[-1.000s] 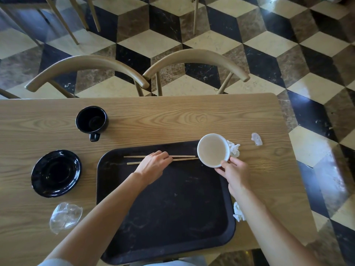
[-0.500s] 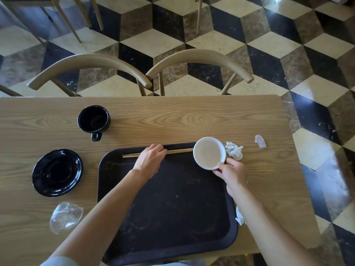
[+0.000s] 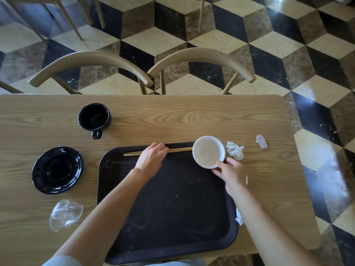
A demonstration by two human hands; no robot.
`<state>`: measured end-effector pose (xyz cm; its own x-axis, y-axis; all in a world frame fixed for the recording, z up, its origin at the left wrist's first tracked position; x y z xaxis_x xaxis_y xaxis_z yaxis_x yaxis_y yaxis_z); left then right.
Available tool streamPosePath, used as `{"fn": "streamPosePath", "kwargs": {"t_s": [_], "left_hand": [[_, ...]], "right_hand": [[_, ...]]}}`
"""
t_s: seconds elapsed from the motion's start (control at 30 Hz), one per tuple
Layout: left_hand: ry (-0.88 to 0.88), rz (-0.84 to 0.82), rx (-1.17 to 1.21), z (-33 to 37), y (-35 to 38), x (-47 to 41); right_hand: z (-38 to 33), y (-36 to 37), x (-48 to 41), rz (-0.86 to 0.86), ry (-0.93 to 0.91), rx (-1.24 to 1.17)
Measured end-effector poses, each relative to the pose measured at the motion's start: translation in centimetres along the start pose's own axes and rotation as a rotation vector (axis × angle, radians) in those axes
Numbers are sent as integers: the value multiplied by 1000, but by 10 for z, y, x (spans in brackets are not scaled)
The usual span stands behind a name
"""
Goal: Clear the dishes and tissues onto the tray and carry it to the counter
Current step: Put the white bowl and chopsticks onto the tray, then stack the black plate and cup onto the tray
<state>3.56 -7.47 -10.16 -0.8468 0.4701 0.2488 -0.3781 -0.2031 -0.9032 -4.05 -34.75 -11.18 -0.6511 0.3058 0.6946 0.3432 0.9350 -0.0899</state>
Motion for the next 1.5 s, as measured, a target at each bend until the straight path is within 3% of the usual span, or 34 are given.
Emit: {"fn": "streamPosePath", "kwargs": {"t_s": [0.4, 0.57, 0.83, 1.0, 1.2, 1.37, 1.5], "left_hand": [[-52, -7, -60, -1, 5, 2], [-137, 14, -30, -4, -5, 12], [-399, 123, 283, -24, -31, 77], [-581, 278, 445, -64, -45, 155], [-867, 393, 659, -124, -47, 267], [-1033, 545, 830, -175, -51, 335], [-1100, 555, 915, -216, -42, 360]], "right_hand": [[10, -2, -7, -130, 56, 1], [-11, -11, -2, -109, -57, 252], [-75, 2, 29, -129, -384, 685], [-87, 59, 38, -293, -440, 770], [-62, 164, 61, -550, -326, 752], [-41, 251, 84, -659, -238, 685], [-24, 317, 91, -695, -190, 654]]}}
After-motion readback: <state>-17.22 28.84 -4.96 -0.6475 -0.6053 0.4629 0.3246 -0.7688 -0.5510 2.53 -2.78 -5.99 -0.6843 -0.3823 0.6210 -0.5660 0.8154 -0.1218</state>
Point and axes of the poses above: each hand's wrist, its own x-axis away from the middle knuckle, its own y-axis out of the palm, z = x × y, the point moved 10 cm from there along -x, towards the middle knuckle, and after that the axes turned 11 degrees about -z, right-handed, at the moved point
